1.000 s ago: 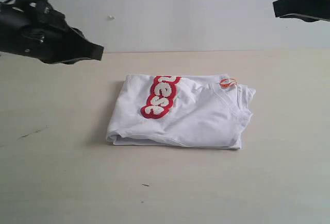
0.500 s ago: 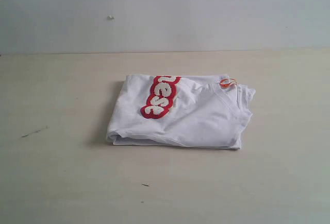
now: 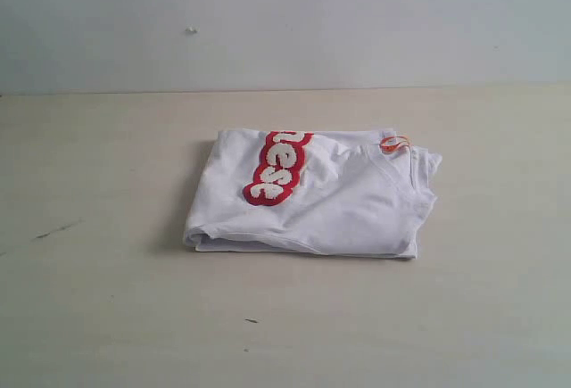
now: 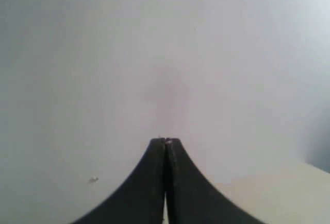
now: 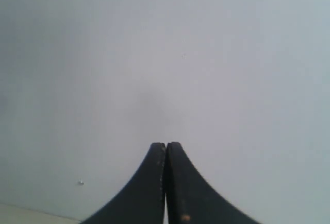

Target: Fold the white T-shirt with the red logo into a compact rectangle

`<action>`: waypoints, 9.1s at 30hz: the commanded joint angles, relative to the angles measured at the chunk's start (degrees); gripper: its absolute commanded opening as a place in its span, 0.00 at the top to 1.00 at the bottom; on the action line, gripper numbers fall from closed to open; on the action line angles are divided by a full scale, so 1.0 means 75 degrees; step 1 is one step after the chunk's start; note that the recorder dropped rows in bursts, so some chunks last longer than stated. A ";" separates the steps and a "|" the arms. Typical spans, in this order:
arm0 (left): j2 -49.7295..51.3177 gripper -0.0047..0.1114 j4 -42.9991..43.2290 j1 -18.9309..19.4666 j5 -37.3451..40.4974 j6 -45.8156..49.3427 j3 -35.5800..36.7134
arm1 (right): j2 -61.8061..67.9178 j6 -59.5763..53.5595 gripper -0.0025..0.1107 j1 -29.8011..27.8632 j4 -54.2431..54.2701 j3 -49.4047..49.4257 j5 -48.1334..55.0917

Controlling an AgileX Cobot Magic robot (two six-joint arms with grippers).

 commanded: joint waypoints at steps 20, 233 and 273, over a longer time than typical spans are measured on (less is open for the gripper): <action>-0.2815 0.96 0.0544 0.0010 -0.0312 0.0023 0.0209 | -0.2317 0.0074 0.98 0.0008 0.0021 0.0613 0.0011; -0.2990 0.96 0.4733 0.2749 0.1502 -0.4948 0.4702 | -0.2571 0.0260 0.98 0.0008 -0.0091 0.0687 0.0126; -0.2990 0.96 0.4733 0.2749 0.1502 -0.4948 0.4702 | -0.2571 0.4485 0.98 0.0008 -0.5577 0.2007 -0.2164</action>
